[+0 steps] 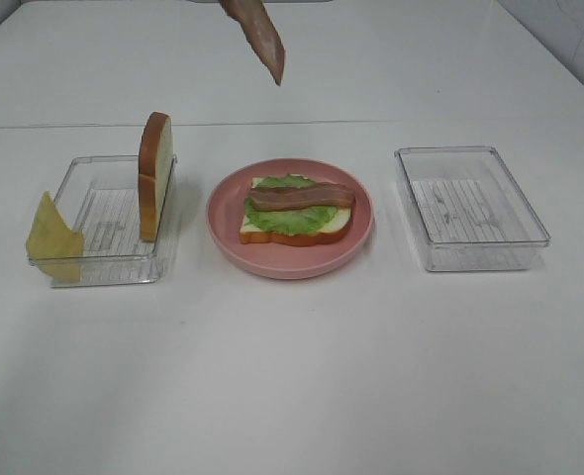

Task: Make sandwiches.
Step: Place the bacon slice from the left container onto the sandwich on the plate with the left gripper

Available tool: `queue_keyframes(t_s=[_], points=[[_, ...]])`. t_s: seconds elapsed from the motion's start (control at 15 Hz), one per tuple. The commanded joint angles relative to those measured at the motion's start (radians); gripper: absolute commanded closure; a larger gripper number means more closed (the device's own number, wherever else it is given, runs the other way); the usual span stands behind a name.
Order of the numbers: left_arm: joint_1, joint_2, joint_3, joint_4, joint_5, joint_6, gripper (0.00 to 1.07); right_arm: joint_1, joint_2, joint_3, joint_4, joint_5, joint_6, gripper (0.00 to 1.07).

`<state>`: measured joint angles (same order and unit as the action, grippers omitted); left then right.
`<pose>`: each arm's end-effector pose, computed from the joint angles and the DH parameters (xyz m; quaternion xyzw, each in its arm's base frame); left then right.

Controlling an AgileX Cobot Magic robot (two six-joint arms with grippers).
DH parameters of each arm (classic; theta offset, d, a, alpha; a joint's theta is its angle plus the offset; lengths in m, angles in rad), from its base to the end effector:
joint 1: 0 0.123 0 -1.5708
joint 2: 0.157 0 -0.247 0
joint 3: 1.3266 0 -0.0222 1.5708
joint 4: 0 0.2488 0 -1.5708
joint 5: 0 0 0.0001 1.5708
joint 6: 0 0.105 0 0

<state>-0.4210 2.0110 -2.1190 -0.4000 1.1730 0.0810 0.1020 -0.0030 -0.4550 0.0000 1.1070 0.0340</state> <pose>0.3823 -0.2125 0.3177 0.2133 0.9129 -0.2432 0.2488 0.0457 0.0047 0.2529 -0.0298 0.8749 0.0328 0.4822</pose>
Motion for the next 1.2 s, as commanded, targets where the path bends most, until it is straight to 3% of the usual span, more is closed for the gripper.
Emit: queue_keyframes(t_s=[0.07,0.6,1.07,1.2], points=[[-0.037,0.097,-0.004,-0.085,0.004,0.066,1.07,0.002,-0.033,0.004,0.0,-0.007,-0.007,0.11],[-0.039,0.299,-0.004,-0.347,0.009,0.156,1.07,0.002,-0.033,0.004,0.0,-0.007,-0.007,0.11],[-0.029,0.373,-0.005,-0.343,0.001,0.2,1.07,0.002,-0.033,0.004,0.0,-0.007,-0.007,0.11],[-0.018,0.397,-0.04,-0.297,-0.006,0.194,1.07,0.002,-0.033,0.004,0.0,-0.007,-0.007,0.11]])
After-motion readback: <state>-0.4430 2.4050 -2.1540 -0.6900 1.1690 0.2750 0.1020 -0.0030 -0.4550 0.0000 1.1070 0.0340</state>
